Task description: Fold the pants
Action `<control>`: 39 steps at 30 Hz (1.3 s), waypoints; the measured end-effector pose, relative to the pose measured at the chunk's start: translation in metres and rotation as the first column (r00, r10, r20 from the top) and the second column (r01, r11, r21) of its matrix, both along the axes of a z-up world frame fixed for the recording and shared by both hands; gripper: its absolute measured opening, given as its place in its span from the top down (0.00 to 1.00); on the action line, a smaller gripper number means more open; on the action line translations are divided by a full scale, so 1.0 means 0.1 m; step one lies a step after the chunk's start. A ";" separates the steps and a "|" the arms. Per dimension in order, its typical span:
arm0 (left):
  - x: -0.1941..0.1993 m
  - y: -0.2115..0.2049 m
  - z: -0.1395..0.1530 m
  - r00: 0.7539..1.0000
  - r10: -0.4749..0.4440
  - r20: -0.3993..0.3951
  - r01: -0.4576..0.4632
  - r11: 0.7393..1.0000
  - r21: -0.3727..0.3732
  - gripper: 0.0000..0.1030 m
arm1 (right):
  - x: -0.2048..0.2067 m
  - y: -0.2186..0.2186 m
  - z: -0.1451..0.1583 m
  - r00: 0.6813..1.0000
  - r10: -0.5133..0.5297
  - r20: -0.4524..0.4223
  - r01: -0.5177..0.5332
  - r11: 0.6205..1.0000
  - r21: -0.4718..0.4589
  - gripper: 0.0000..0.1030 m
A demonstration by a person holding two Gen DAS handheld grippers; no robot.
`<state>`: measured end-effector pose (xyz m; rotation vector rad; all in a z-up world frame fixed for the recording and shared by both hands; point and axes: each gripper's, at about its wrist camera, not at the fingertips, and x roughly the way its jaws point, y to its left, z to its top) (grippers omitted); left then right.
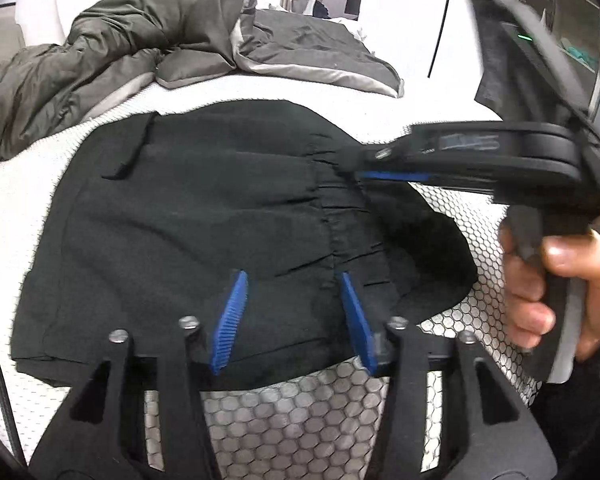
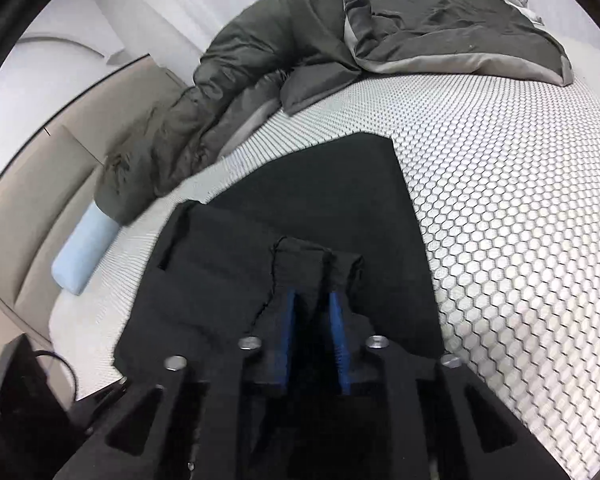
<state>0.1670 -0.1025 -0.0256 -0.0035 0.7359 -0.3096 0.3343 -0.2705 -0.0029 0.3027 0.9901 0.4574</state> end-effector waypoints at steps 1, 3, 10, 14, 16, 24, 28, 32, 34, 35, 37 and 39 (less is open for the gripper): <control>-0.04 0.04 0.06 1.000 0.009 0.030 -0.009 1.000 0.009 0.48 | -0.06 -0.06 0.07 1.000 -0.002 0.024 0.002 1.000 0.020 0.46; -0.11 0.12 0.16 0.996 0.028 0.087 -0.031 0.999 0.030 0.40 | -0.19 -0.16 0.19 0.997 -0.003 0.075 -0.001 0.999 0.044 0.30; -0.39 0.66 0.41 0.959 0.153 0.239 -0.154 0.988 -0.016 0.09 | -0.70 -0.27 0.50 0.970 0.075 0.232 -0.064 0.996 -0.055 0.02; -0.58 0.97 0.42 0.943 0.228 0.243 -0.210 0.973 -0.101 0.01 | -0.99 -0.35 0.58 0.943 0.070 0.324 -0.051 0.997 -0.066 0.00; -0.67 1.03 0.42 0.940 0.228 0.253 -0.207 0.973 -0.106 0.01 | -1.08 -0.37 0.57 0.944 0.068 0.324 -0.052 0.997 -0.058 0.00; -0.79 1.04 0.42 0.932 0.230 0.282 -0.212 0.973 -0.094 0.01 | -1.21 -0.18 0.54 0.928 0.129 0.350 -0.090 0.988 -0.126 0.00; -0.76 0.98 0.41 0.932 0.222 0.285 -0.209 0.975 -0.077 0.01 | -1.19 -0.15 0.52 0.932 0.125 0.340 -0.086 0.988 -0.129 0.00; -0.76 0.96 0.42 0.933 0.222 0.284 -0.210 0.975 -0.074 0.01 | -1.18 -0.12 0.50 0.931 0.136 0.338 -0.092 0.985 -0.145 0.00; -0.76 0.96 0.42 0.932 0.226 0.285 -0.213 0.974 -0.075 0.01 | -1.19 -0.10 0.50 0.931 0.144 0.336 -0.098 0.984 -0.151 0.00; -0.76 0.96 0.42 0.932 0.226 0.284 -0.214 0.974 -0.076 0.01 | -1.20 -0.09 0.50 0.930 0.147 0.336 -0.099 0.983 -0.156 0.00; -0.74 0.97 0.42 0.933 0.225 0.283 -0.211 0.974 -0.077 0.01 | -1.19 -0.08 0.50 0.930 0.150 0.335 -0.101 0.982 -0.161 0.00; -0.74 0.97 0.42 0.932 0.224 0.285 -0.212 0.974 -0.074 0.01 | -1.19 -0.08 0.49 0.933 0.149 0.329 -0.100 0.982 -0.163 0.00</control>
